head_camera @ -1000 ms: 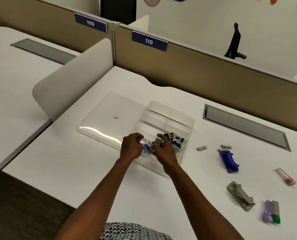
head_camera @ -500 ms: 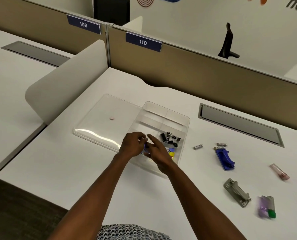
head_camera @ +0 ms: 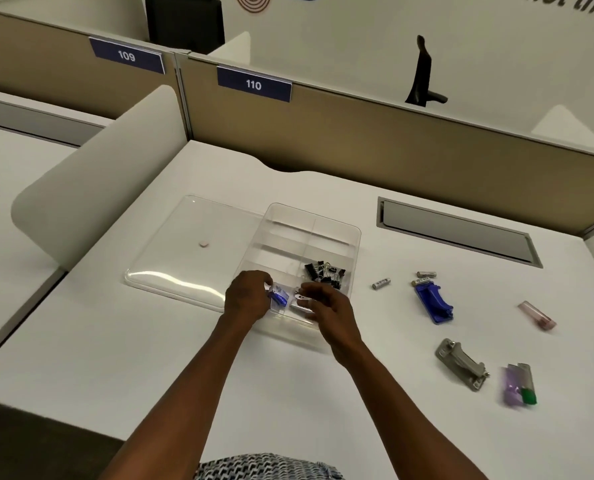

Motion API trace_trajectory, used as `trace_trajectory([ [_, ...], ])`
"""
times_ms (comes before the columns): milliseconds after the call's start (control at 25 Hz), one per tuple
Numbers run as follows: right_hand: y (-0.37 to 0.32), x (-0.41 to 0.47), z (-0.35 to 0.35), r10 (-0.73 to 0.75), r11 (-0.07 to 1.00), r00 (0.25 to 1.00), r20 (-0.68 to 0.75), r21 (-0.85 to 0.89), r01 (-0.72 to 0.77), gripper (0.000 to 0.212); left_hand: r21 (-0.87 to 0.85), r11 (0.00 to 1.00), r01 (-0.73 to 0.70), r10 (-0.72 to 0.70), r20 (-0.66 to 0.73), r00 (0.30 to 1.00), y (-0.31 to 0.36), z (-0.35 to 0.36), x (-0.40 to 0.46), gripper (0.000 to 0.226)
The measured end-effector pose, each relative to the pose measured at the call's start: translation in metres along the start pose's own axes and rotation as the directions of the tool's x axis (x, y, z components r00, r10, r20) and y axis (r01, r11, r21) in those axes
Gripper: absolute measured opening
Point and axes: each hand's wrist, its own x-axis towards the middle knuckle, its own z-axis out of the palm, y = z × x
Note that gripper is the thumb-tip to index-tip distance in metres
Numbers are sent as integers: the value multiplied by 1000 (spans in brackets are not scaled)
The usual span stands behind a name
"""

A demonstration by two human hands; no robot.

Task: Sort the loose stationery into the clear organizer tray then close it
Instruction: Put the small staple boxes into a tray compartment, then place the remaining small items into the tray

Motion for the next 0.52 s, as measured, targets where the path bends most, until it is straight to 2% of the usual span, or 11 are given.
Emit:
trace_trajectory([
  [80,2,-12,-18,-8,999,999,-32,31,9,31,-17,1000,-12,12,-2,1000,3,3,3,39],
  [240,13,-31,-46,-19,997,994,-107,70,27,31,-217,971,-96,82,-76,994,17,12,8,24],
  [400,19,-40,-73,-20,996,971,-240,85,42,29,-205,957,-204,172,-163,972,26,24,-1,21],
  [520,25,-38,-101,8,1000,904,-428,30,5,24,-156,954,-256,211,-257,943,39,30,-10,20],
])
